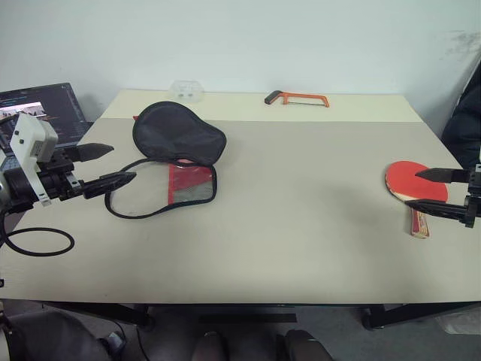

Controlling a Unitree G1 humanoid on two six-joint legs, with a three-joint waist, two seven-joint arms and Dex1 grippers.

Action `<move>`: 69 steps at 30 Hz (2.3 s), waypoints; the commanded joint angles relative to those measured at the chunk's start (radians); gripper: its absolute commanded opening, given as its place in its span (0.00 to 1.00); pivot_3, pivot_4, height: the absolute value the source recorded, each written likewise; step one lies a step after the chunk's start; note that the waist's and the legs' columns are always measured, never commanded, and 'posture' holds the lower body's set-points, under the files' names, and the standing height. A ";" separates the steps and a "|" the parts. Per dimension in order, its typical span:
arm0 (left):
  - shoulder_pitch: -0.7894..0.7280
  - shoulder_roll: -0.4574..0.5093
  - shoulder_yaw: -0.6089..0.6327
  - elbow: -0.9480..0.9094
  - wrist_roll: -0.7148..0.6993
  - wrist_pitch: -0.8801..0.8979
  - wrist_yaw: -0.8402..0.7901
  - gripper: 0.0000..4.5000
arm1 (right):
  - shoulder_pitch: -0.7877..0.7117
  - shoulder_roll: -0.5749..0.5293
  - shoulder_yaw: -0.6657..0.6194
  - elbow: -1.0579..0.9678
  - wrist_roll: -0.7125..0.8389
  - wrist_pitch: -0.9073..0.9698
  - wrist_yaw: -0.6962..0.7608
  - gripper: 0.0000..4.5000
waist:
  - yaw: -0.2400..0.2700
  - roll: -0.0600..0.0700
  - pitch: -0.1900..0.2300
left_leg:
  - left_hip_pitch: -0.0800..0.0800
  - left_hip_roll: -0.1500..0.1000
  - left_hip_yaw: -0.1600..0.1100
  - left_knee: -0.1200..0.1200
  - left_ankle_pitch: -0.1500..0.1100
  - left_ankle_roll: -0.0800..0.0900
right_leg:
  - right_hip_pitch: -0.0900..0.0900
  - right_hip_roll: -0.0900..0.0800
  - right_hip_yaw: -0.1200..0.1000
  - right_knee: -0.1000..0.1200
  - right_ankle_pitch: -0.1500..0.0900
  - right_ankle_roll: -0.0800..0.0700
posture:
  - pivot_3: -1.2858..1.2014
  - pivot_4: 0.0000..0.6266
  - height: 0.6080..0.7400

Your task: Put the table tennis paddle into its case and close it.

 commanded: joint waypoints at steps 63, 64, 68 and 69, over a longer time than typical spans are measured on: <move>-0.261 -1.108 0.249 -0.159 0.274 0.405 1.827 0.80 | -0.446 0.233 0.365 0.096 -0.031 -0.017 0.111 1.00 | 0.042 -0.006 0.001 | 0.002 -0.003 -0.007 0.005 0.000 0.000 | 0.012 0.000 -0.004 -0.007 0.005 0.002 | 0.52 0.24 1.00; -0.269 -1.110 0.244 -0.150 0.273 0.404 1.829 0.73 | -0.447 0.234 0.367 0.096 -0.031 -0.017 0.112 1.00 | 0.046 -0.006 0.001 | 0.002 -0.003 -0.007 0.005 0.000 0.000 | 0.012 0.000 -0.004 -0.007 0.005 0.003 | 0.52 0.24 1.00; -0.282 -1.108 0.230 -0.130 0.271 0.404 1.835 0.39 | -0.452 0.240 0.369 0.097 -0.035 -0.015 0.114 1.00 | 0.057 -0.006 0.001 | 0.003 -0.004 -0.008 0.005 0.001 -0.001 | 0.013 0.000 -0.005 -0.006 0.005 0.003 | 0.52 0.24 1.00; -0.281 -1.101 0.221 -0.127 0.277 0.405 1.829 0.32 | -0.452 0.240 0.370 0.097 -0.036 -0.013 0.116 1.00 | 0.058 -0.006 0.001 | 0.003 -0.004 -0.008 0.006 0.001 -0.001 | 0.014 0.000 -0.005 -0.007 0.005 0.003 | 0.52 0.24 1.00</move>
